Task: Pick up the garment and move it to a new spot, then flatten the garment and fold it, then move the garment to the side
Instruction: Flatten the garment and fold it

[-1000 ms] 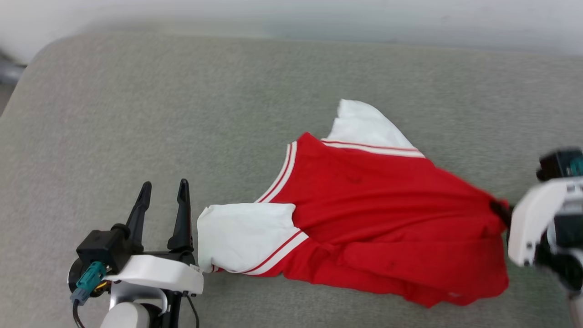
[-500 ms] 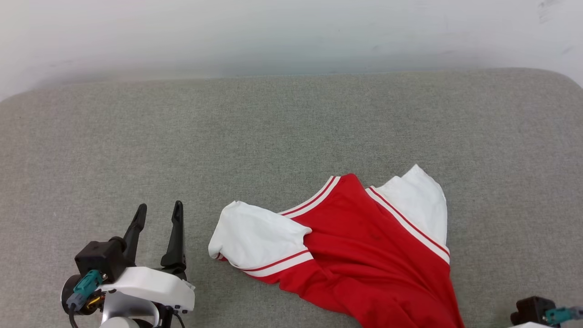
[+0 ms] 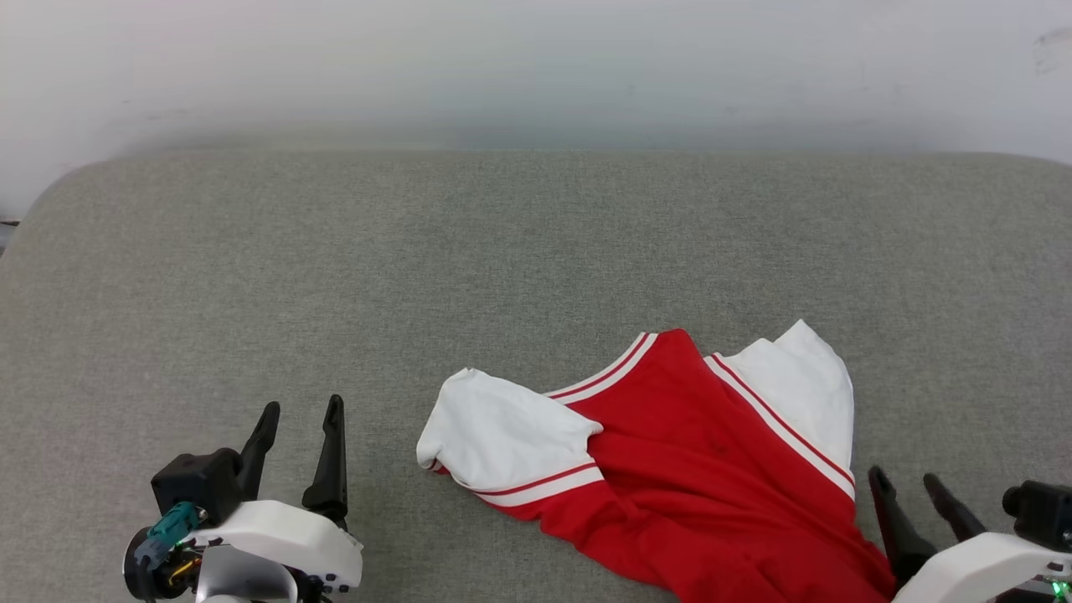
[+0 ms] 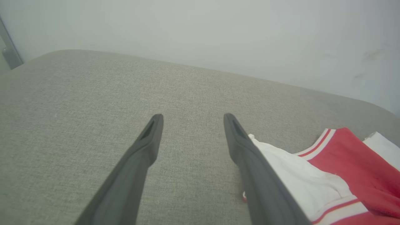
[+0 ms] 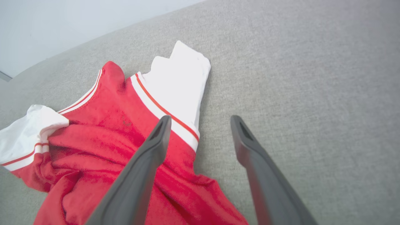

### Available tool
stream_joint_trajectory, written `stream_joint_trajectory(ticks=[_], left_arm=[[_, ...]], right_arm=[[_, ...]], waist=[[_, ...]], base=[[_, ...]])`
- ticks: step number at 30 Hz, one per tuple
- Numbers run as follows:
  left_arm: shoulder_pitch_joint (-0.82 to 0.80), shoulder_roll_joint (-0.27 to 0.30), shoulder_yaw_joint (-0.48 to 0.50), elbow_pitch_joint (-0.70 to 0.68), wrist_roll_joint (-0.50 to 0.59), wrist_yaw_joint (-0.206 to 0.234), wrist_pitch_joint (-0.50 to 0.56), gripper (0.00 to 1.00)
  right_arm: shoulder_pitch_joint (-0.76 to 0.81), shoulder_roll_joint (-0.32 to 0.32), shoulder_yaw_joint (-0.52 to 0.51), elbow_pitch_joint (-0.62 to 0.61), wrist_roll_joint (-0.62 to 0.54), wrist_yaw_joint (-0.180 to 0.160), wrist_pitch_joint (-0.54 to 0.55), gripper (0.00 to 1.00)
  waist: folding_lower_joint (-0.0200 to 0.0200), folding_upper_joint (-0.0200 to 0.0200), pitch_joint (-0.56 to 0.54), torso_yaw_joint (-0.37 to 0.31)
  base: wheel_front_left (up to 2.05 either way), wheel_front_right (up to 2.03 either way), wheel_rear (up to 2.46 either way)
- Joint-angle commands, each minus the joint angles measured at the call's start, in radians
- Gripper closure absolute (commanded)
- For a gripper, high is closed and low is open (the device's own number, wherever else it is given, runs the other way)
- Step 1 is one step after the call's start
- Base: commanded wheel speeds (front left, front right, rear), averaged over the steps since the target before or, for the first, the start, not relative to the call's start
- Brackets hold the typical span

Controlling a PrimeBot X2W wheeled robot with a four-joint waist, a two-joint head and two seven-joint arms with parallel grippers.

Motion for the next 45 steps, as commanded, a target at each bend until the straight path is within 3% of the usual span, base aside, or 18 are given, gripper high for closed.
stream_joint_trajectory(ticks=[1, 8, 16, 19, 26, 33, 34, 42, 43, 44, 45], left_arm=[[0.0, -0.002, 0.001, 0.005, -0.006, 0.003, 0.003, 0.0], [0.007, 0.001, 0.004, 0.012, -0.015, 0.011, 0.003, 0.0], [0.0, 0.006, 0.003, -0.006, -0.02, 0.019, 0.008, 0.0], [-0.017, 0.006, 0.0, -0.016, -0.02, 0.02, 0.006, 0.0], [-0.068, -0.009, -0.021, -0.017, -0.02, 0.008, -0.006, 0.0], [-0.135, -0.028, -0.044, 0.006, -0.02, -0.011, -0.037, 0.0], [-0.156, -0.035, -0.049, 0.022, -0.023, -0.019, -0.049, 0.0], [-0.174, -0.04, -0.055, 0.07, -0.043, -0.03, -0.044, 0.0], [-0.174, -0.038, -0.054, 0.073, -0.046, -0.033, -0.042, 0.0], [-0.172, -0.037, -0.054, 0.077, -0.05, -0.033, -0.036, 0.0], [-0.171, -0.035, -0.054, 0.082, -0.052, -0.034, -0.03, 0.0]], right_arm=[[-0.026, 0.001, -0.006, -0.001, -0.021, -0.001, -0.054, 0.0], [-0.069, 0.001, -0.018, 0.012, -0.086, -0.001, -0.173, 0.0], [-0.136, 0.001, -0.044, 0.057, -0.113, -0.001, -0.127, 0.0], [-0.193, -0.014, -0.054, 0.095, -0.108, -0.001, -0.066, 0.0], [-0.364, -0.136, -0.026, 0.238, -0.034, -0.001, 0.144, 0.0], [-0.512, -0.256, 0.099, 0.32, 0.025, -0.001, 0.34, 0.0], [-0.557, -0.29, 0.155, 0.337, 0.035, -0.001, 0.382, 0.0], [-0.546, -0.295, 0.254, 0.429, 0.071, 0.0, 0.534, 0.0], [-0.536, -0.293, 0.259, 0.44, 0.076, 0.001, 0.554, 0.04], [-0.529, -0.292, 0.262, 0.442, 0.082, 0.001, 0.56, 0.55], [-0.526, -0.29, 0.258, 0.435, 0.087, 0.001, 0.55, 0.87]], waist=[[0.0, -0.0001, -0.006, 0.01], [0.0, -0.0001, -0.027, 0.026], [0.0, -0.0001, -0.02, 0.032], [0.0, -0.0001, 0.006, 0.037], [0.0, -0.0001, 0.086, 0.069], [0.0, -0.0001, 0.172, 0.114], [0.0, -0.0001, 0.199, 0.128], [0.0, -0.0001, 0.219, 0.144], [0.0, -0.0001, 0.218, 0.143], [0.0, -0.0001, 0.217, 0.141], [0.0, -0.0001, 0.215, 0.139]], base=[[0.0, 0.0, 0.0], [0.0, 0.0, 0.0], [0.0, 0.0, 0.0], [0.0, 0.0, 0.0], [0.0, 0.0, 0.0], [0.0, 0.0, 0.0], [0.0, 0.0, 0.0], [0.0, 0.0, 0.0], [0.0, 0.0, 0.0], [0.0, 0.0, 0.0], [0.0, 0.0, 0.0]])
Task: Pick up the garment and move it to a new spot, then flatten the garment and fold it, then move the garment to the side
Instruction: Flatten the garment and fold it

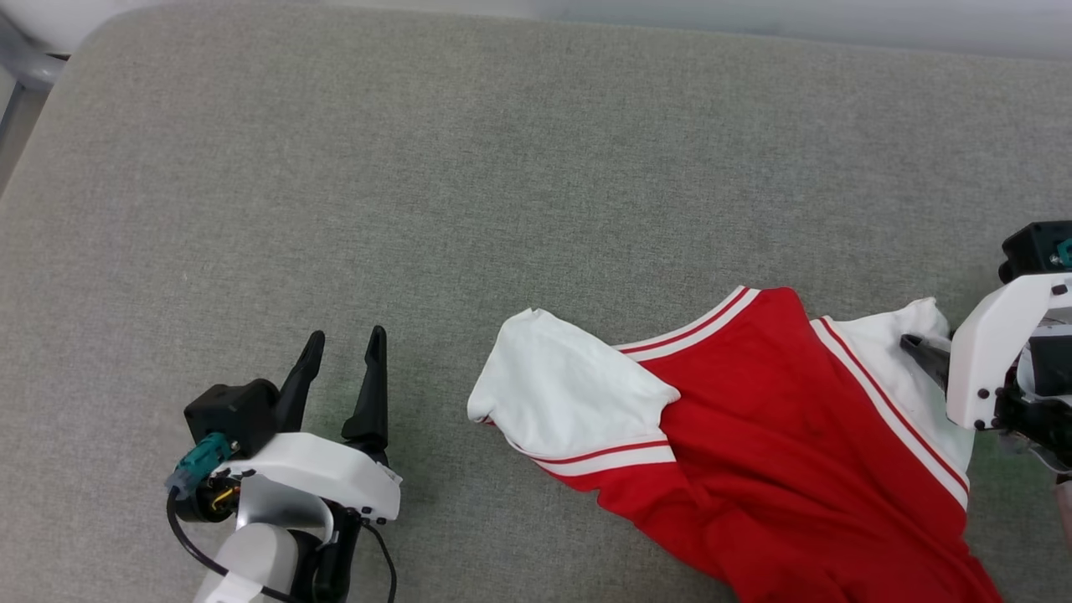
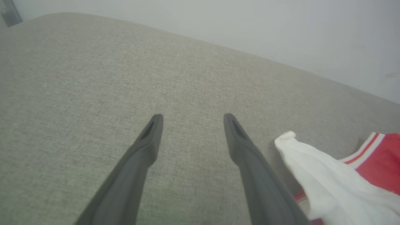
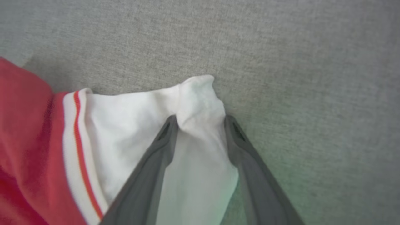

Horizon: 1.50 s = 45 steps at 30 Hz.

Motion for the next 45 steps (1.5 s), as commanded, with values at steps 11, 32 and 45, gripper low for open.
stream_joint_trajectory(ticks=[11, 32, 45], left_arm=[[-0.149, 0.093, -0.068, -0.015, -0.039, -0.067, 0.319, 0.0], [-0.301, 0.231, -0.307, 0.147, -0.169, -0.152, 0.884, 0.0], [-0.435, 0.255, -0.431, 0.163, -0.109, -0.145, 0.766, 1.0]], right_arm=[[0.082, 0.069, -0.034, -0.071, -0.009, 0.001, -0.073, 1.0], [0.034, 0.129, 0.027, -0.084, -0.001, 0.001, -0.12, 1.0], [0.022, 0.087, 0.006, -0.05, 0.035, 0.001, -0.178, 1.0]], waist=[[-0.0001, 0.0, -0.075, -0.08], [-0.0001, 0.0, 0.015, -0.202], [-0.0001, 0.0, -0.016, -0.173]], base=[[0.0, 0.0, 0.0], [0.0, 0.0, 0.0], [0.0, 0.0, 0.0]])
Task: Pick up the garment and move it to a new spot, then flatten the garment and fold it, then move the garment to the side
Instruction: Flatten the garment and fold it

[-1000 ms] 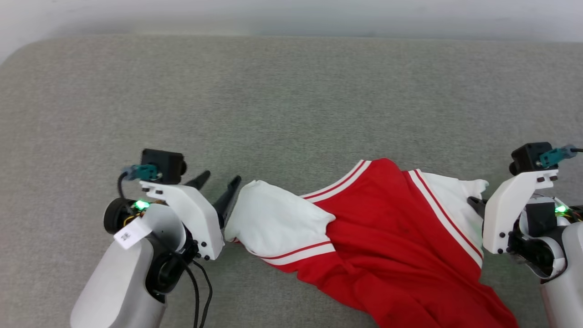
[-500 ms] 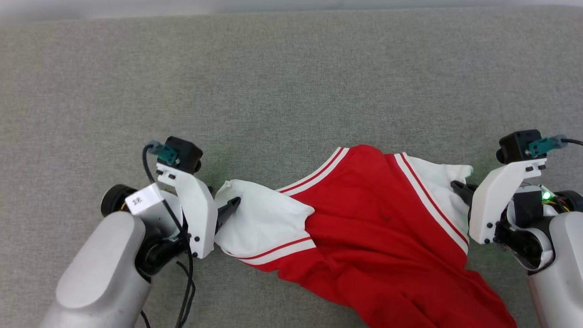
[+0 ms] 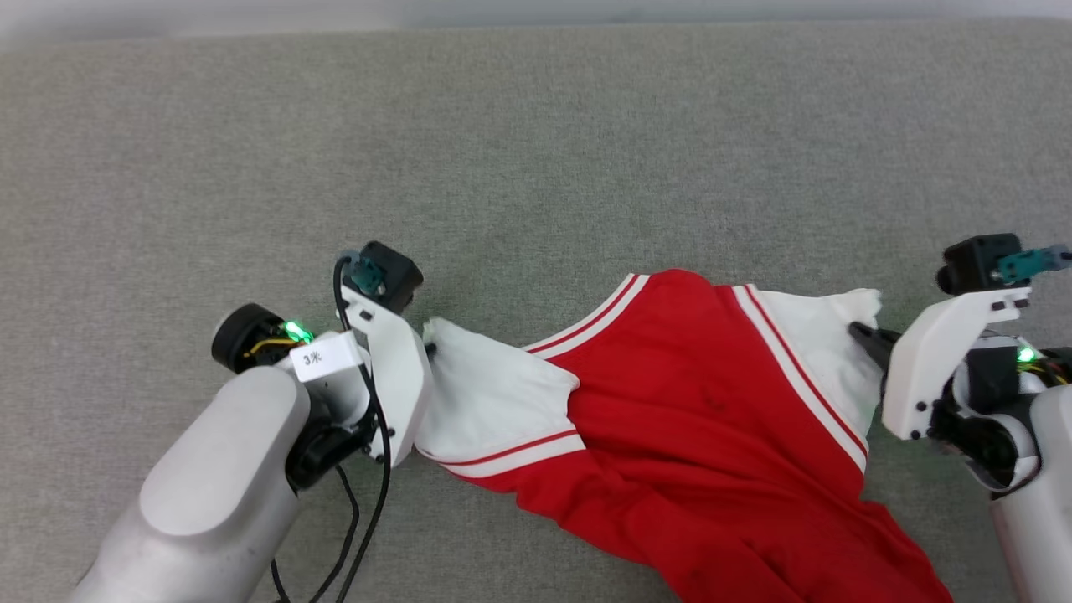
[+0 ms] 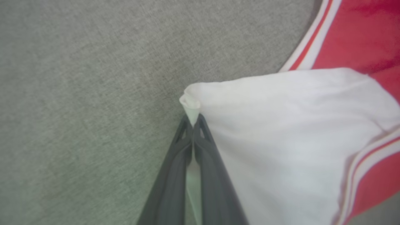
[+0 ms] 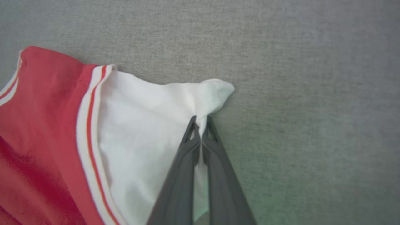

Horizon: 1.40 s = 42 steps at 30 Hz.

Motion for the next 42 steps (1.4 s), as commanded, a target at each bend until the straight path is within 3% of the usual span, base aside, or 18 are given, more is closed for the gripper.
stream_joint_trajectory(ticks=[1, 8, 17, 26, 37, 42], left_arm=[[-0.025, -0.002, 0.009, 0.01, 0.021, 0.013, -0.036, 1.0], [-0.108, -0.014, 0.051, 0.031, 0.071, 0.054, -0.175, 1.0], [-0.321, -0.027, 0.098, 0.159, 0.125, 0.067, -0.323, 1.0], [-0.604, -0.028, 0.165, 0.326, 0.149, 0.089, -0.441, 1.0], [-1.068, 0.024, 0.253, 0.498, 0.185, 0.132, -0.614, 1.0], [-1.169, 0.03, 0.26, 0.543, 0.193, 0.137, -0.654, 1.0]], right_arm=[[0.001, -0.018, -0.011, 0.0, 0.001, -0.002, -0.009, 1.0], [-0.016, -0.056, -0.064, -0.037, -0.027, -0.001, -0.027, 1.0], [-0.167, -0.077, -0.116, -0.035, -0.083, -0.001, -0.036, 1.0], [-0.452, -0.068, -0.119, 0.046, -0.125, -0.001, -0.124, 1.0], [-0.997, -0.039, -0.087, 0.198, -0.248, -0.001, -0.282, 1.0], [-1.141, -0.048, -0.061, 0.256, -0.261, -0.001, -0.331, 1.0]], waist=[[0.0, 0.0, -0.024, 0.016], [0.0, 0.0, -0.086, 0.062], [0.0, 0.0, -0.105, 0.087], [0.0, 0.0, -0.027, 0.079], [0.0, 0.0, 0.183, 0.044], [0.0, 0.0, 0.237, 0.044]], base=[[0.0, 0.0, 0.0], [0.0, 0.0, 0.0], [0.0, 0.0, 0.0], [0.0, 0.0, 0.0], [0.0, 0.0, 0.0], [0.0, 0.0, 0.0]])
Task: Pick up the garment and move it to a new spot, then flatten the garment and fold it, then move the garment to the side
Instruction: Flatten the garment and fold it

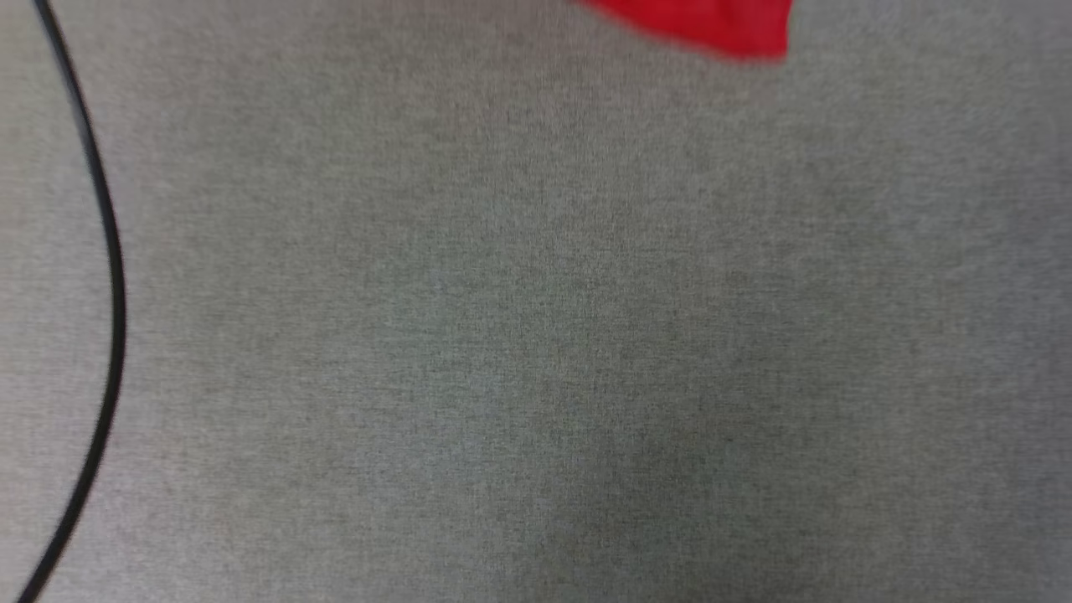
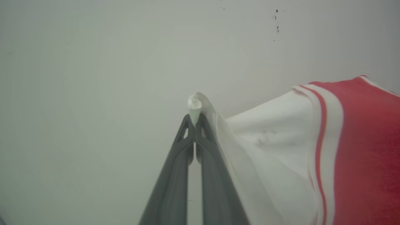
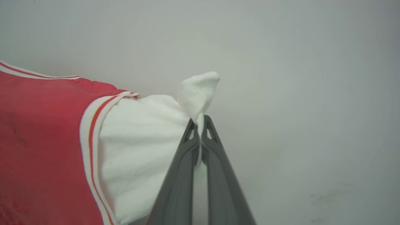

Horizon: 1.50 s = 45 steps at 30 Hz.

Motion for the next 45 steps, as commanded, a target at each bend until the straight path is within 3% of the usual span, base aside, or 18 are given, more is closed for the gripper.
stream_joint_trajectory(ticks=[1, 9, 18, 24, 29, 36, 45], left_arm=[[-0.028, 0.005, 0.004, 0.013, 0.001, 0.004, -0.01, 1.0], [-0.08, -0.012, 0.021, 0.118, -0.033, -0.022, -0.044, 1.0], [0.059, -0.037, 0.081, 0.262, -0.151, -0.099, -0.073, 1.0], [0.239, -0.071, 0.078, 0.31, -0.213, -0.133, -0.089, 1.0], [0.427, -0.095, 0.045, 0.264, -0.259, -0.135, -0.132, 1.0], [0.705, -0.082, 0.002, 0.161, -0.316, -0.134, -0.198, 1.0], [1.026, -0.047, -0.01, 0.01, -0.308, -0.128, -0.238, 1.0]], right_arm=[[-0.033, -0.004, 0.006, 0.019, -0.004, -0.001, -0.008, 1.0], [-0.153, 0.015, 0.075, 0.13, 0.001, -0.001, -0.071, 1.0], [-0.073, 0.038, 0.18, 0.261, 0.085, -0.001, -0.135, 1.0], [0.097, 0.051, 0.251, 0.296, 0.164, -0.001, -0.195, 1.0], [0.278, 0.043, 0.304, 0.278, 0.231, -0.001, -0.236, 1.0], [0.549, 0.027, 0.346, 0.219, 0.321, -0.001, -0.288, 1.0], [0.856, -0.012, 0.32, 0.119, 0.39, -0.001, -0.309, 1.0]], waist=[[-0.0002, 0.0, 0.042, -0.001], [-0.0002, 0.0, 0.114, 0.002], [-0.0002, 0.0, 0.115, -0.005], [-0.0002, 0.0, 0.057, 0.0], [-0.0002, 0.0, 0.004, 0.006], [-0.0002, 0.0, -0.093, 0.003], [-0.0002, 0.0, -0.234, 0.004]], base=[[0.0, 0.0, 0.0], [0.0, 0.0, 0.0], [0.0, 0.0, 0.0], [0.0, 0.0, 0.0], [0.0, 0.0, 0.0], [0.0, 0.0, 0.0], [0.0, 0.0, 0.0]])
